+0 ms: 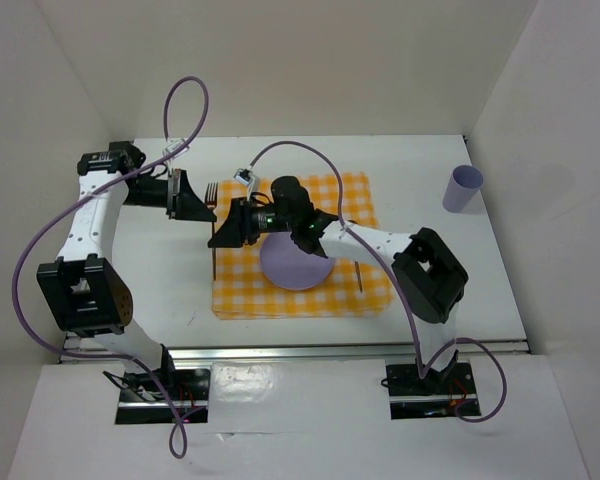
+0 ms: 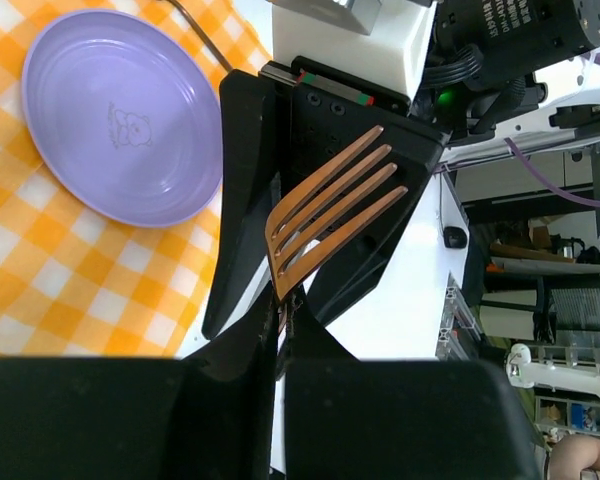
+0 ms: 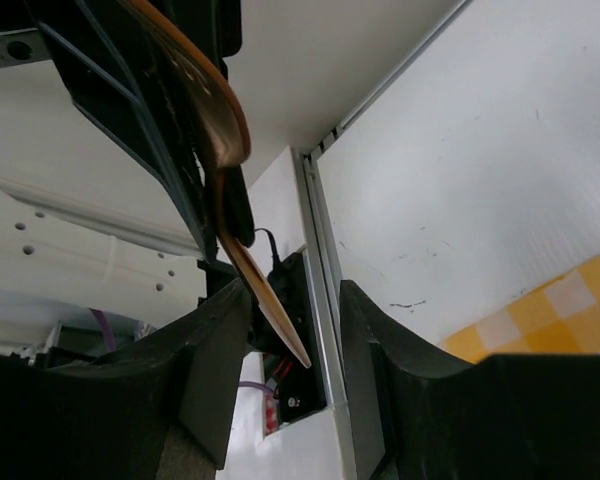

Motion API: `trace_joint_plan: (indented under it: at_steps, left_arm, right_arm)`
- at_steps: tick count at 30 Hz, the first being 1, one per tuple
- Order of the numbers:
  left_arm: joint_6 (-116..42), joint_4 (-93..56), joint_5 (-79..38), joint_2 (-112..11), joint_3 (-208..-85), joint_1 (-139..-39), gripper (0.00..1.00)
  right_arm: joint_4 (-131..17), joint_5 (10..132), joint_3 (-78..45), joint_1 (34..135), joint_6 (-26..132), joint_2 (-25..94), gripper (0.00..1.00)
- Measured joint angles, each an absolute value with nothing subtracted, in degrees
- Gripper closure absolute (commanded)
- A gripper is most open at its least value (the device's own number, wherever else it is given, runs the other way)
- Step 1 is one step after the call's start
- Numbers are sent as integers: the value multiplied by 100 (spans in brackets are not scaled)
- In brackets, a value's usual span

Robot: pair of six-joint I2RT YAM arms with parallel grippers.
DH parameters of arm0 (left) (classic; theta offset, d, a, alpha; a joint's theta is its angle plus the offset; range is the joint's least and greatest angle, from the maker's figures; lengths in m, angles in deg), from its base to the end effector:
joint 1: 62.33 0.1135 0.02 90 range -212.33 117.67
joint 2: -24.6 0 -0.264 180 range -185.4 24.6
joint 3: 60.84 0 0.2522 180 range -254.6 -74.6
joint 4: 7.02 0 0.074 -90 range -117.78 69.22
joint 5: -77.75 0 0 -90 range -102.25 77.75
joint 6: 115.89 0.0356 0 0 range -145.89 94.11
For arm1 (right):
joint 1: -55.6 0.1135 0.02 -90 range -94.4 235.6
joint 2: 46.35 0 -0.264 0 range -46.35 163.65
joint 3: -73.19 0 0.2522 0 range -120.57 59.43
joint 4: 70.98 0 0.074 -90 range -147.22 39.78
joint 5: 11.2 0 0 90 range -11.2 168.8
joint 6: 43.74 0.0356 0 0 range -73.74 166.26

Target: Set the dinner table for one person

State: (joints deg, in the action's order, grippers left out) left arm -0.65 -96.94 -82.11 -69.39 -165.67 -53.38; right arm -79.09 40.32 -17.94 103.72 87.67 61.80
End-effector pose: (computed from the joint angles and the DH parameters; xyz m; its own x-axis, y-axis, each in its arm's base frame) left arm 0.3039 0.0140 0.3396 -0.8253 0.0187 -0.5644 0.5241 0.3978 -0.7531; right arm 0.2799 0.3454 0.2748 -0.7345 -0.0436 -0.6772 -0.6765 0.1249 0.7257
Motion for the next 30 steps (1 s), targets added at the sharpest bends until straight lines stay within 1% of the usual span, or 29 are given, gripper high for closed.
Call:
trace_joint_plan:
  at_steps: [1,2,3,4,5,6,8,9,13,14,16,17,18,20,22,25,30]
  left_arm:
    - [-67,-9690,-8211,-6939,-16567,-5338,100]
    - [-76,-9683,-8209,-6939,-16567,-5338,100]
    - [-78,-9675,-8207,-6939,-16567,-5338,100]
    - [-81,-9657,-8198,-6939,-16567,-5338,100]
    - [-83,-9648,-8189,-6939,-16567,-5338,100]
    - [-83,-9640,-8176,-6939,-16567,-5338,100]
    - [-164,-9637,-8152,-6946,-16567,-5338,100]
    - [-229,-9646,-8150,-6959,-16567,-5338,100]
    - [-553,-9495,-7920,-6963,-16530,-5338,86]
    - [-653,-9421,-7831,-6963,-16499,-5349,78]
    - [-804,-9196,-7547,-6963,-16419,-5367,70]
    - [-872,-9076,-7348,-6963,-16377,-5364,62]
    - [-968,-8938,-7114,-6959,-16333,-5364,59]
    - [-1261,-8656,-6511,-6952,-16259,-5356,56]
    - [-1466,-8446,-5907,-6937,-16220,-5343,56]
    - [-1711,-8066,-4823,-6847,-16069,-5183,56]
    - [-1864,-7653,-3619,-6452,-15667,-4932,56]
  right_arm:
    - [-7968,4017,-1798,10372,8817,6187,52]
    - [-8018,3988,-1800,10372,8865,6191,55]
    - [-8062,3967,-1800,10372,8887,6191,62]
    - [-8112,3932,-1805,10372,8959,6191,75]
    - [-8149,3908,-1807,10374,8974,6191,81]
    - [-8160,3892,-1809,10379,9001,6191,89]
    - [-8217,3846,-1820,10390,8992,6196,100]
    - [-8226,3846,-1829,10403,8988,6196,100]
    - [-8147,3932,-1835,10412,9001,6213,100]
    - [-8042,3947,-1855,10412,9012,6220,100]
    - [-7682,3956,-2001,10412,9051,6301,100]
    - [-7404,3936,-2167,10409,9031,6392,100]
    - [-7157,3916,-2360,10392,9009,6511,100]
    - [-6504,3831,-2847,10346,8896,6834,100]
    - [-5992,3772,-3177,10291,8802,7118,100]
    - [-5341,3700,-3265,10158,8684,7400,100]
    - [-4606,3774,-3291,9985,8502,7920,100]
